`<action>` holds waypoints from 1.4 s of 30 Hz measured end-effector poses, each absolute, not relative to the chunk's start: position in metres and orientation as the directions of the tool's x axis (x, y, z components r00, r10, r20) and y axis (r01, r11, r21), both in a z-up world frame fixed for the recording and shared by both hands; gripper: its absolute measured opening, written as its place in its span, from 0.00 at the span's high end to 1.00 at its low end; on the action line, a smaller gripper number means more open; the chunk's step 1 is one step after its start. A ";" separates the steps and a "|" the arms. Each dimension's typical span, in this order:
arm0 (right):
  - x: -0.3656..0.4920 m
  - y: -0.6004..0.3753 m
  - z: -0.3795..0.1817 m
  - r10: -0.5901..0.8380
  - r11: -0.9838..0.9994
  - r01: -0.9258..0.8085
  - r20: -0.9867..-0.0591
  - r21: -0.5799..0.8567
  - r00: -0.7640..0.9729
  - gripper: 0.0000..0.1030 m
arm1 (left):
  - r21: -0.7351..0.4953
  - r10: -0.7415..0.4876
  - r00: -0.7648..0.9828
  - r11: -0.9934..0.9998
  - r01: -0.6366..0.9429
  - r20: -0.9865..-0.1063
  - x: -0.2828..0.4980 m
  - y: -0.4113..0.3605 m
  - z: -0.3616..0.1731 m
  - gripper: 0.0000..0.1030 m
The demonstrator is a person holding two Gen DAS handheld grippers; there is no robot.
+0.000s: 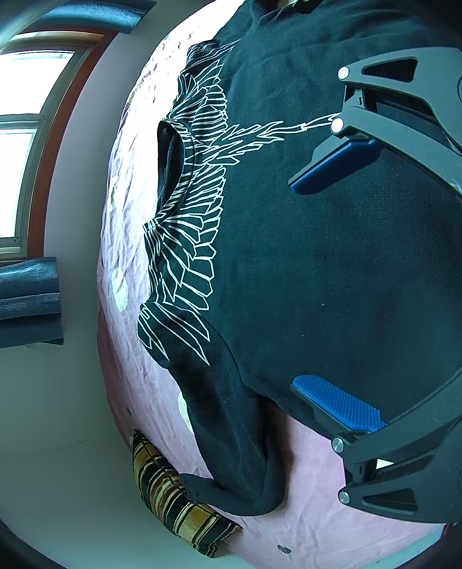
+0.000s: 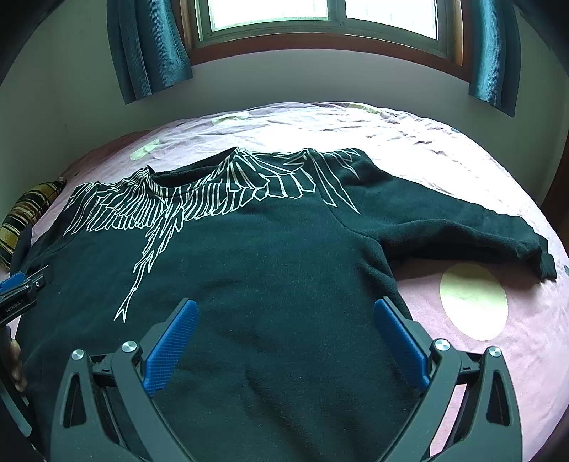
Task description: Fold small clothes
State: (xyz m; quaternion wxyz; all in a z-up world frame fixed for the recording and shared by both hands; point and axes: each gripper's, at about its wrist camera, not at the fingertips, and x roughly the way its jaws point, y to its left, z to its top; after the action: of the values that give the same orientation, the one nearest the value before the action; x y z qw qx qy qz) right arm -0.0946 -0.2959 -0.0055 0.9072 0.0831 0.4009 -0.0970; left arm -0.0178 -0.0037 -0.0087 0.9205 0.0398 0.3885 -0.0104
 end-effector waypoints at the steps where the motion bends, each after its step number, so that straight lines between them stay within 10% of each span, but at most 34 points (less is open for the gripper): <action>1: -0.094 -0.298 -0.005 -0.110 0.966 0.246 -0.742 0.076 0.661 0.04 | 0.065 0.011 0.697 0.997 0.051 -0.717 -0.018 -0.004 -0.009 0.02; 17: -0.190 -0.599 -0.014 -0.116 0.471 0.545 -0.564 0.694 0.818 0.08 | 0.063 0.008 0.686 0.997 0.055 -0.727 -0.018 -0.005 -0.014 0.02; 19: -0.210 -0.637 -0.028 -0.168 0.381 0.598 -0.583 0.705 0.795 0.46 | 0.067 0.015 0.685 0.997 0.049 -0.728 -0.017 -0.004 -0.015 0.02; 27: -0.231 -0.693 -0.076 -0.211 0.178 0.690 -0.657 0.702 0.724 0.48 | 0.074 0.048 0.665 0.997 0.011 -0.745 -0.010 0.000 -0.022 0.02; 33: -0.235 -0.717 -0.083 -0.219 0.129 0.568 -0.535 0.813 0.816 0.48 | 0.085 0.060 0.659 0.996 0.007 -0.749 -0.009 0.002 -0.025 0.02; 36: -0.228 -0.721 -0.087 -0.210 0.161 0.580 -0.546 0.799 0.811 0.87 | 0.079 0.054 0.658 0.997 0.009 -0.751 -0.011 0.000 -0.025 0.02; 42: -0.271 -0.727 -0.087 -0.321 0.096 0.563 -0.510 0.821 0.798 0.96 | 0.076 0.046 0.656 0.997 0.017 -0.754 -0.013 -0.002 -0.024 0.02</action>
State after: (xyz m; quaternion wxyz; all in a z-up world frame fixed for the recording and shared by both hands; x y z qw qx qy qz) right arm -0.2711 -0.7269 -0.0875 0.7333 0.6011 0.1006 -0.3014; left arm -0.0132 -0.0022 -0.0236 0.9091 0.0382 0.4148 0.0079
